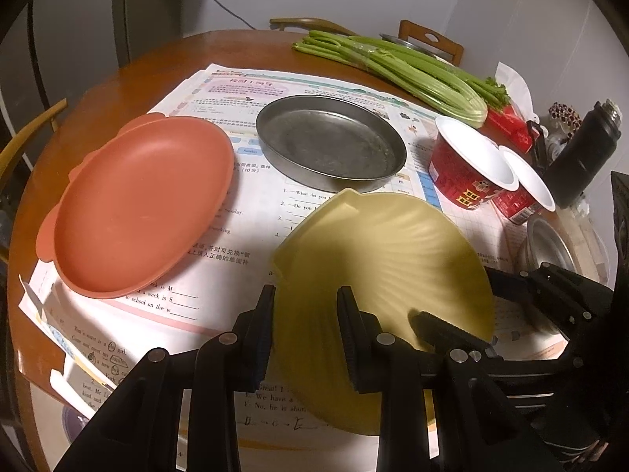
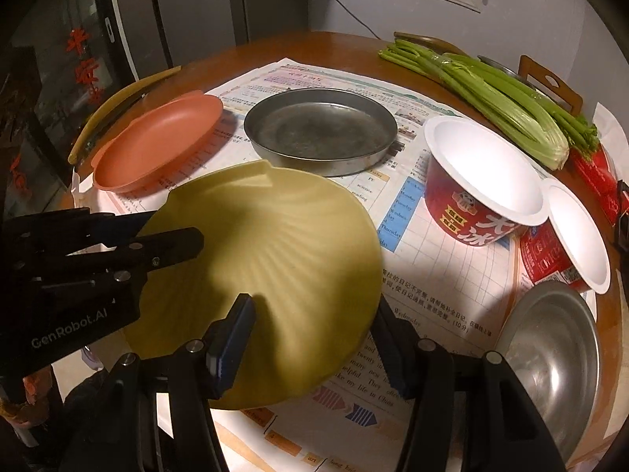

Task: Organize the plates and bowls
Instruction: 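Lift the yellow shell plate with the left tool toward the terracotta plate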

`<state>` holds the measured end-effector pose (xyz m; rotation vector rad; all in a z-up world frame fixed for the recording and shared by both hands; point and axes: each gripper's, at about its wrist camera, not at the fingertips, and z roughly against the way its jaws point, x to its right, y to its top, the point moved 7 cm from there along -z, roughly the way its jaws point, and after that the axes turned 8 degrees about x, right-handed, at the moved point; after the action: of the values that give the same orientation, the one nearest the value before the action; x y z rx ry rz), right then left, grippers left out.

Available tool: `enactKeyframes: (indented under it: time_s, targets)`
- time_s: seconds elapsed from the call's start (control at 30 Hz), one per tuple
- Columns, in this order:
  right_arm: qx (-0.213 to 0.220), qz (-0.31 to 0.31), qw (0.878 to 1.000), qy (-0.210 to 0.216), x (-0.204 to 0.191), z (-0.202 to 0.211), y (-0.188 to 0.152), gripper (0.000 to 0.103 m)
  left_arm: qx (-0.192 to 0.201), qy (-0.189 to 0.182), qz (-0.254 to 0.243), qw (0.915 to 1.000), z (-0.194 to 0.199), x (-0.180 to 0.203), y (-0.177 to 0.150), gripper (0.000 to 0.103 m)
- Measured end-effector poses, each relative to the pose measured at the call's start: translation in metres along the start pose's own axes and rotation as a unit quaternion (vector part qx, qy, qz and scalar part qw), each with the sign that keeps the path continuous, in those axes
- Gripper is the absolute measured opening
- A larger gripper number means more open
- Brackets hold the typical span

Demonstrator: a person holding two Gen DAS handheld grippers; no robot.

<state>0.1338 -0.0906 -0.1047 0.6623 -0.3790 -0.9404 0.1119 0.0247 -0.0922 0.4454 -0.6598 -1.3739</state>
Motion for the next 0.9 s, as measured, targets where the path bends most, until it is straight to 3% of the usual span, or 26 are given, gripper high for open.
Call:
enactKeyframes:
  time_s: [0.2,0.9]
  targets:
    - [0.014,-0.014,1.0,0.006,0.001,0.008,0.003,0.06,0.0,-0.006,0.001,1.0,0.005,0.0,0.001,0.031]
    - [0.055,0.004,0.998,0.022,-0.024,0.039,0.03,0.06,0.061,0.007,0.008,0.9981,0.05,-0.018,0.021,0.033]
